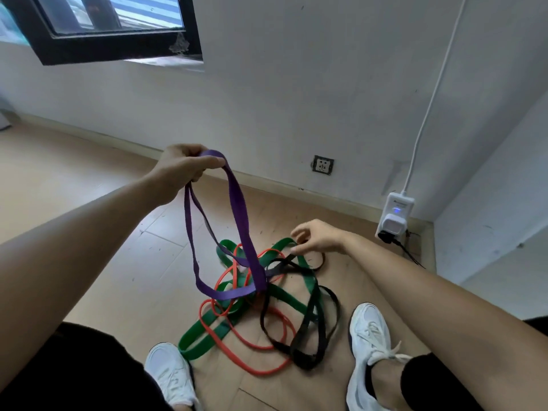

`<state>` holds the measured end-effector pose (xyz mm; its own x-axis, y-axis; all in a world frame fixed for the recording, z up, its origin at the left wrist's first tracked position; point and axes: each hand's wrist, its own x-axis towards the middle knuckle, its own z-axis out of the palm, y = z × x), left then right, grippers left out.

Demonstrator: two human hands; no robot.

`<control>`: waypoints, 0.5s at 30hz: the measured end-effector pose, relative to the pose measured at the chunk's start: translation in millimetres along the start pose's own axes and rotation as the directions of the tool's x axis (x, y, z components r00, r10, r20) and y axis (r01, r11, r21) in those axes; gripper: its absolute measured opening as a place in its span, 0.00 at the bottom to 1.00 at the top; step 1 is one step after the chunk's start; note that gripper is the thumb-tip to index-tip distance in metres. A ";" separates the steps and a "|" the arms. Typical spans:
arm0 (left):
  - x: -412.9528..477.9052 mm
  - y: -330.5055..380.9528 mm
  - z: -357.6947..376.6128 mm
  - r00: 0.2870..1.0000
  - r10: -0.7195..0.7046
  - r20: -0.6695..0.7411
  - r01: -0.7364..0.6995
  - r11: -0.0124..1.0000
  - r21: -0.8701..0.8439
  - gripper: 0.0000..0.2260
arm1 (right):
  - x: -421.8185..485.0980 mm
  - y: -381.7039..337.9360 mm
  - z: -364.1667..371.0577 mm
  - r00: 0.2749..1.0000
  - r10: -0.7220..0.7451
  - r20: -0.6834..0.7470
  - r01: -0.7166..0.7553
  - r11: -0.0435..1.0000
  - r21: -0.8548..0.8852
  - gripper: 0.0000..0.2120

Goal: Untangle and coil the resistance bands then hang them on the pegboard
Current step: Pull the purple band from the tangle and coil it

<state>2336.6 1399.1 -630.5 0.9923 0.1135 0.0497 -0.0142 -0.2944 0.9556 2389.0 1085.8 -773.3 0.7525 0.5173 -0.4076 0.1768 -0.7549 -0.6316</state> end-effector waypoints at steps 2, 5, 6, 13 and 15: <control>-1.3 7.5 0.4 0.998 0.027 0.057 -0.024 0.998 -0.054 0.13 | -0.5 -23.0 4.7 0.992 -0.109 -0.063 0.119 0.976 0.181 0.41; -2.9 18.9 2.3 0.983 0.081 0.163 -0.060 0.990 -0.128 0.09 | -2.2 -74.9 5.6 0.947 -0.281 -0.153 0.315 0.904 0.290 0.45; -3.1 22.5 2.4 0.977 0.101 0.186 -0.072 0.985 -0.157 0.08 | -3.3 -92.1 3.1 0.931 -0.320 -0.177 0.361 0.880 0.309 0.42; 0.7 42.2 -5.5 0.970 0.196 0.144 -0.141 0.934 -0.328 0.13 | 0.5 -138.7 -9.5 0.892 -0.342 -0.295 0.439 0.811 0.388 0.16; 1.4 44.6 -7.1 0.968 0.203 0.150 -0.145 0.933 -0.328 0.15 | 4.3 -139.8 -9.7 0.889 -0.341 -0.305 0.444 0.806 0.392 0.13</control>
<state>2336.5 1392.9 -585.8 0.9757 -0.0921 0.1990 -0.1980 0.0205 0.9800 2373.7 1189.7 -680.4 0.8020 0.5949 0.0541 0.2276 -0.2205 -0.9485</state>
